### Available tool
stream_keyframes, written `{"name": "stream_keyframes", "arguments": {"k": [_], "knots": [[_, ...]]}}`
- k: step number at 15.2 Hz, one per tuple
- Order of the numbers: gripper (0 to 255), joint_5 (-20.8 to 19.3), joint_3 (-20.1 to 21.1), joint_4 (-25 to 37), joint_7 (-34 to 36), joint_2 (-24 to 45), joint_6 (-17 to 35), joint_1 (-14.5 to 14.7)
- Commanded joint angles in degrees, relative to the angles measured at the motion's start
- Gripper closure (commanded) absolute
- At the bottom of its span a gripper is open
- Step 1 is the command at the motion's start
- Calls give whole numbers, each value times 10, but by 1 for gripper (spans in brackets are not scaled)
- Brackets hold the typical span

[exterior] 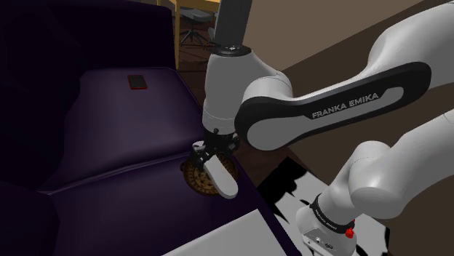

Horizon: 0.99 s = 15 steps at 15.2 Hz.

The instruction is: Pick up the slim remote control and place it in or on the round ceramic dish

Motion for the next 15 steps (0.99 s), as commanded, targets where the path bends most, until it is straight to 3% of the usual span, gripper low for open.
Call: {"name": "stream_keyframes", "arguments": {"k": [1, 3, 7, 15], "knots": [[0, 0, 0, 0, 0, 0, 0, 0], [0, 0, 0, 0, 0, 0, 0, 0], [0, 7, -11, 49, -8, -33, -80, 3], [0, 7, -11, 49, -8, -33, -80, 3]]}}
